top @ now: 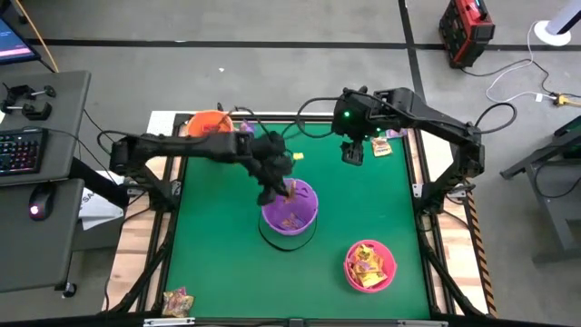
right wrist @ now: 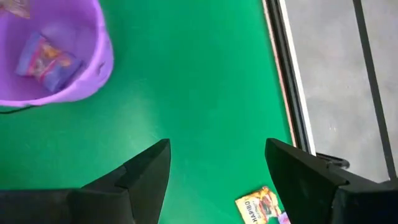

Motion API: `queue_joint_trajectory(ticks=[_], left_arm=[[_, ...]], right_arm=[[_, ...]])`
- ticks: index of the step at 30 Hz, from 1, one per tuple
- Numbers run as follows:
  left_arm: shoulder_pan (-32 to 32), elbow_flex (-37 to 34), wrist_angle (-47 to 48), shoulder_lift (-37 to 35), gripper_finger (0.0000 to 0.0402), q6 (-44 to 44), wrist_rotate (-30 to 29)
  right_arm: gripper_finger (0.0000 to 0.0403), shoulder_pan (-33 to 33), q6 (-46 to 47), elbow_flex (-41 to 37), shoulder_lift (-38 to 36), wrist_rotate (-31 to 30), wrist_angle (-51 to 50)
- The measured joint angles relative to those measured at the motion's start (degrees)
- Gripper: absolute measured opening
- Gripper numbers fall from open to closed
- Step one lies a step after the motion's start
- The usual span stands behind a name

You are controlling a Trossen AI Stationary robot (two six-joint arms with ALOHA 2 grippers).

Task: Sort candy by brand, put in halloween buckets
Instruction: Put the gold candy into the violet bucket

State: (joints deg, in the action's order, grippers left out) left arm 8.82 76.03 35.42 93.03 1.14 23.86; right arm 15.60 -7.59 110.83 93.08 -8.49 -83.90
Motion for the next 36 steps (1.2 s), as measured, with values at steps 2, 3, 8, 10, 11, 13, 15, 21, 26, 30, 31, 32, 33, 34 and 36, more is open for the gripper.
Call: queue_joint_trajectory(ticks=[2, 3, 8, 10, 11, 13, 15, 21, 26, 30, 31, 32, 33, 34, 36], left_arm=[[-0.7, -1.5, -1.0, 0.7, 0.0005, 0.8, -4.0], [-0.8, -1.5, -0.8, 0.9, 0.001, 1.4, -5.4], [-0.6, -1.4, -2.2, 0.8, 0.0061, 4.6, -5.4], [-0.6, -1.4, -1.7, 0.8, 0.009, 5.5, -3.1], [-0.6, -1.4, -1.5, 0.8, 0.0105, 6.1, -1.8], [-0.6, -1.4, -0.3, 0.8, 0.0134, 6.8, 0.7], [-0.5, -1.1, 2.0, 0.7, 0.016, 6.7, 3.0], [3.0, 3.7, 15.0, -2.1, 0.0201, 3.2, 4.1], [8.4, 3.2, 14.4, -11.2, 0.0204, 4.3, 3.7], [12.1, 1.8, 12.5, -19.2, 0.0204, 4.9, -2.8], [12.7, 1.7, 12.0, -20.8, 0.0204, 5.2, -5.1], [13.2, 1.6, 11.7, -22.3, 0.0204, 5.3, -7.1], [13.6, 1.6, 11.1, -23.5, 0.0204, 5.3, -8.8], [13.9, 1.6, 10.6, -24.5, 0.0204, 5.3, -9.8], [14.5, 1.6, 10.4, -25.9, 0.0204, 5.6, -11.4]], right_arm=[[0.0255, 1.3, -0.4, 0.0, 0.0, 0.0, -0.2], [0.0255, 2.2, -0.5, 0.0, 0.0, 0.0, -0.3], [0.0255, 6.7, -0.1, 0.0, -0.2, 1.8, -0.8], [0.0255, 8.0, 0.5, 0.0, -0.8, 3.1, -0.9], [0.0255, 8.5, 1.3, 0.0, -1.2, 3.2, -1.0], [0.0255, 9.6, 2.8, 0.0, -1.9, 3.4, -1.3], [0.0255, 10.7, 4.4, 0.0, -2.2, 2.5, -1.9], [0.0255, 16.7, 13.7, -5.7, -2.7, -3.1, -0.7], [0.0255, 24.9, 19.3, -24.9, -4.9, -1.8, 7.3], [0.0255, 31.1, 24.4, -40.9, -6.6, 4.2, 20.2], [0.0255, 32.1, 26.1, -43.7, -6.6, 5.4, 23.0], [0.0255, 32.9, 27.7, -45.9, -6.5, 5.7, 25.6], [0.0255, 33.6, 29.2, -47.7, -6.4, 5.3, 28.3], [0.0255, 34.0, 30.9, -49.3, -6.1, 4.1, 30.8], [0.0255, 34.6, 34.9, -51.6, -5.2, 0.8, 34.3]])
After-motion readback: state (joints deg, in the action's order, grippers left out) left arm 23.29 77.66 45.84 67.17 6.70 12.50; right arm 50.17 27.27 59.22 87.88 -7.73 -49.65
